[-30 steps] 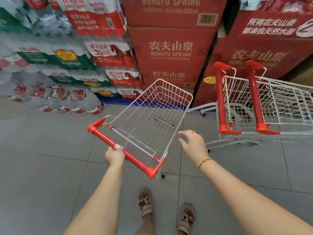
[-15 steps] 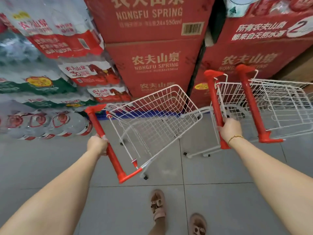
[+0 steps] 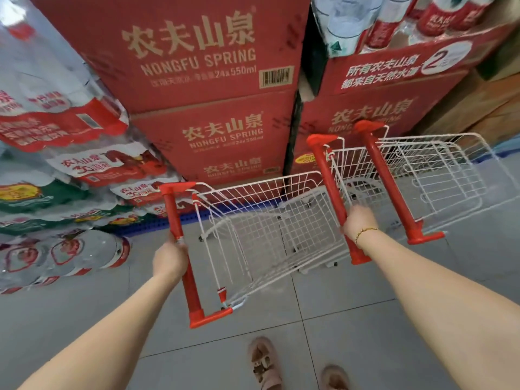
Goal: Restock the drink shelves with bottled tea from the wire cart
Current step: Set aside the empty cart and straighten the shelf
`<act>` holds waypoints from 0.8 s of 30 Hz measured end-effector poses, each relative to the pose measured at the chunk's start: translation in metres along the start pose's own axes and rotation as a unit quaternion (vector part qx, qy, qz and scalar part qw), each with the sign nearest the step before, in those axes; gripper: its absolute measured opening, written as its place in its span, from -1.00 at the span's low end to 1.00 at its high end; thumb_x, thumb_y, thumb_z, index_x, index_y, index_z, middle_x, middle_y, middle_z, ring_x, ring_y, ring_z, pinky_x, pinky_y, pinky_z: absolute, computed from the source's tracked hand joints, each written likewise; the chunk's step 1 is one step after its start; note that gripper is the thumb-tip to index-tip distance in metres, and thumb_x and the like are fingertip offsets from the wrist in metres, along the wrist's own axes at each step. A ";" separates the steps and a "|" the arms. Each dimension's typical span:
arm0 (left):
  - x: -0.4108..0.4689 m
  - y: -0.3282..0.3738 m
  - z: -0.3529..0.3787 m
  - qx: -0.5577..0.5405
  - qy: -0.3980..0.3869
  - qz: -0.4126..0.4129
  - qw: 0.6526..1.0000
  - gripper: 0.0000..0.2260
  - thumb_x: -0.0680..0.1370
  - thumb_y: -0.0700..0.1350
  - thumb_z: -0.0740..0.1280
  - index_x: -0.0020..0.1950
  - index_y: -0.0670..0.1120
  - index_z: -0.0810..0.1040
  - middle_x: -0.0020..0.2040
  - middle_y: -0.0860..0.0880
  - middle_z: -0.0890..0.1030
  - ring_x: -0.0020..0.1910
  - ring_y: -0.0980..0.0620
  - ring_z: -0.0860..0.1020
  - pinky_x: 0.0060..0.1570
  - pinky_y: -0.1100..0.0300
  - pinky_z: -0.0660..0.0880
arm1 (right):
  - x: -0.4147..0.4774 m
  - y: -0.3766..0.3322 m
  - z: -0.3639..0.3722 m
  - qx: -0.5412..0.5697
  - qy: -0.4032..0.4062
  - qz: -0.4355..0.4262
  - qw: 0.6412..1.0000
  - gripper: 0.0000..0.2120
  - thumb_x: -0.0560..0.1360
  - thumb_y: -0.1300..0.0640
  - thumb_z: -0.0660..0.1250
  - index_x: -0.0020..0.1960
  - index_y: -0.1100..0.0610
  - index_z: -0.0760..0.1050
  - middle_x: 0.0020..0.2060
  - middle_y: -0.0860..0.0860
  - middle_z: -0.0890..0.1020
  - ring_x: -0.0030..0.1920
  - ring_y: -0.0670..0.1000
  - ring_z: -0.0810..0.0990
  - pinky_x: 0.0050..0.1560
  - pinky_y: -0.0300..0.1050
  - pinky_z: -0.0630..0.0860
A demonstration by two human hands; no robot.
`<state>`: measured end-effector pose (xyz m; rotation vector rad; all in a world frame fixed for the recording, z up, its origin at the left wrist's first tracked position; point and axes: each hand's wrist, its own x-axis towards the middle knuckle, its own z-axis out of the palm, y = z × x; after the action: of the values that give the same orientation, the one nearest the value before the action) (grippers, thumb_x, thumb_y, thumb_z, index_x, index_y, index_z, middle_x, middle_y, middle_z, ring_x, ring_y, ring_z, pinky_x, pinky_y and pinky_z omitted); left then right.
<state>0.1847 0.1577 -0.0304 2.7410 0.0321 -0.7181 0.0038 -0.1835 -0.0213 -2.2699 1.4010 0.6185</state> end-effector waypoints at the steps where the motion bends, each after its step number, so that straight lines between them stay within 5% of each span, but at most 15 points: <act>1: -0.001 0.010 0.003 0.005 -0.008 0.013 1.000 -0.71 0.62 -0.10 0.06 0.29 -0.13 0.37 -0.19 -0.21 0.56 -0.25 -0.19 0.54 -0.29 0.06 0.43 | -0.001 0.000 0.000 -0.002 -0.003 0.005 1.000 -0.87 0.52 0.27 0.28 0.05 0.25 0.52 -0.13 0.12 0.59 -0.17 0.10 0.56 -0.12 -0.11 0.54; 8: 0.007 0.079 0.024 0.030 -0.037 0.073 0.996 -0.60 0.62 -0.14 0.04 0.46 -0.19 0.23 -0.04 -0.27 0.58 -0.10 -0.25 0.57 -0.25 0.09 0.44 | -0.003 0.002 -0.001 -0.026 -0.019 0.010 0.999 -0.82 0.51 0.26 0.29 0.10 0.24 0.53 -0.03 0.12 0.63 -0.04 0.10 0.62 -0.08 -0.13 0.54; 12: 0.006 0.117 0.034 0.009 -0.049 0.074 0.996 -0.62 0.62 -0.13 0.07 0.43 -0.19 0.27 -0.15 -0.15 0.51 -0.34 -0.09 0.46 -0.39 0.11 0.41 | 0.000 0.001 -0.002 -0.041 -0.012 0.016 0.999 -0.82 0.55 0.28 0.23 0.12 0.25 0.50 -0.01 0.13 0.63 -0.03 0.09 0.62 -0.14 -0.15 0.51; 15: 0.001 0.143 0.046 0.008 -0.055 0.085 0.995 -0.61 0.62 -0.13 0.07 0.45 -0.14 0.26 -0.09 -0.17 0.57 -0.34 -0.07 0.46 -0.47 0.15 0.34 | 0.004 0.000 0.001 -0.042 -0.008 0.016 0.999 -0.82 0.55 0.30 0.21 0.12 0.24 0.50 0.00 0.12 0.62 -0.01 0.07 0.62 -0.10 -0.16 0.52; 19: -0.010 0.181 0.073 -0.026 -0.083 0.105 0.991 -0.62 0.61 -0.06 0.10 0.42 -0.08 0.32 0.00 -0.15 0.61 -0.14 -0.17 0.61 -0.23 0.02 0.58 | 0.008 -0.002 0.006 -0.038 -0.007 0.010 0.999 -0.82 0.53 0.28 0.25 0.12 0.22 0.51 -0.01 0.12 0.63 -0.01 0.09 0.62 -0.02 -0.11 0.57; 24: -0.030 0.228 0.110 -0.058 -0.130 0.101 0.985 -0.59 0.59 -0.08 0.20 0.43 -0.09 0.30 0.15 -0.15 0.59 -0.02 -0.16 0.60 -0.16 0.03 0.59 | 0.015 0.003 0.005 -0.042 -0.008 0.007 0.999 -0.82 0.54 0.31 0.22 0.13 0.25 0.48 0.04 0.12 0.61 0.05 0.10 0.60 -0.01 -0.12 0.52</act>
<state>0.1283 -0.0906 -0.0411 2.4748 -0.2505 -0.9737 0.0062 -0.1930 -0.0342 -2.3170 1.4092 0.7111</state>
